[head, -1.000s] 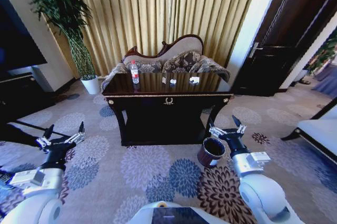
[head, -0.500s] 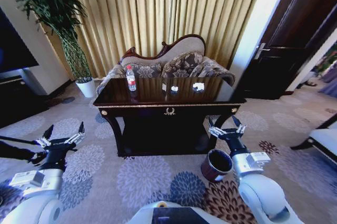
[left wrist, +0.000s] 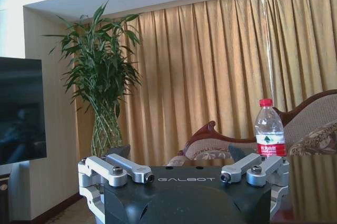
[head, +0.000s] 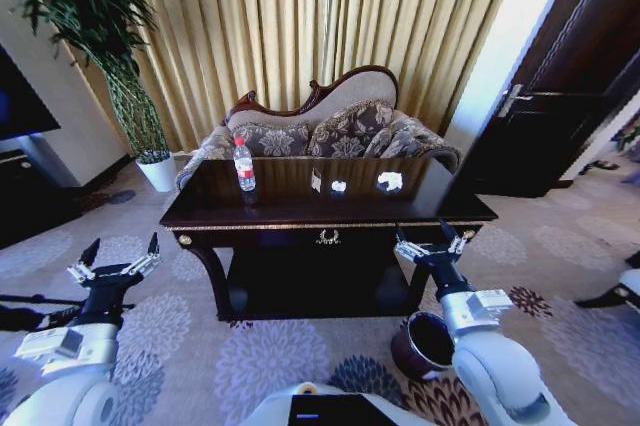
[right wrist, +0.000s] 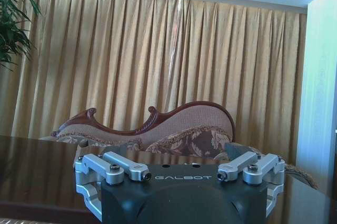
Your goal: Move to the front of the table and place the trash on the table into the trash bin.
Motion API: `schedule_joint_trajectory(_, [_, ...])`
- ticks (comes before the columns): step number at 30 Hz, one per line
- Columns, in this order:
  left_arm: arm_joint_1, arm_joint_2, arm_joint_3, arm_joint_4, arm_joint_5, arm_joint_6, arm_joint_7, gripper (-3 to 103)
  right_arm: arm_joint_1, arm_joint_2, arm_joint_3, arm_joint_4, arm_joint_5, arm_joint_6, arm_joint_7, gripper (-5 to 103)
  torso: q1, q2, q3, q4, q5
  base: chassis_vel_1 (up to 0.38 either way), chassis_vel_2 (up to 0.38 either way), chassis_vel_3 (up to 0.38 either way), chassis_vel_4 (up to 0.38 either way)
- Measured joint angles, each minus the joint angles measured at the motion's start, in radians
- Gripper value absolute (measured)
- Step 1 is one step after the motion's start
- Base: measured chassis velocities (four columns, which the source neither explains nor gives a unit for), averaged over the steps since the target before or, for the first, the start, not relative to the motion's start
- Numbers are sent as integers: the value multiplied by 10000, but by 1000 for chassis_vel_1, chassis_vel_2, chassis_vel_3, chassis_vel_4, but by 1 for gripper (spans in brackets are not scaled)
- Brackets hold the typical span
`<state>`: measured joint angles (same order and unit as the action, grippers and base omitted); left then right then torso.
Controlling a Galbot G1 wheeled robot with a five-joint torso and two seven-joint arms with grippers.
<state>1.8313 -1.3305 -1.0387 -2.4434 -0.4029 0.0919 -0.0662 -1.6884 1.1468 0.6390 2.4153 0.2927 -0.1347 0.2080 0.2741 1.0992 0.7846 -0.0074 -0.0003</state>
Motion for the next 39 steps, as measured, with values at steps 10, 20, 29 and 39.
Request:
schedule_joint_trajectory(10, [-23, 16, 32, -48, -12, 0, 1, 100, 6, -7, -41, -16, -14, 152, -1, 100, 3, -1, 1, -1, 1, -153, 146, 142, -149])
schedule_joint_trajectory(20, [89, 95, -237, -410, -395, 150, -37, 100, 230, -321, -272, 74, 289, -611, -92, 100, -6, 4, -4, -2, 1, -21, 13, 13, -13])
schedule_joint_trajectory(29, [147, 292, -714, -575, -951, 444, -63, 100, 1787, -1957, -116, -473, 2216, -1727, -862, 100, 0, 0, 1, -1, 1, 0, 0, 0, 0])
schedule_joint_trajectory(39, [24, 387, -631, -577, -1042, 833, -112, 100, 4811, -3883, -474, -2413, 4971, -4078, -38, 100, 2, -1, 2, 0, 1, 0, 0, 0, 0])
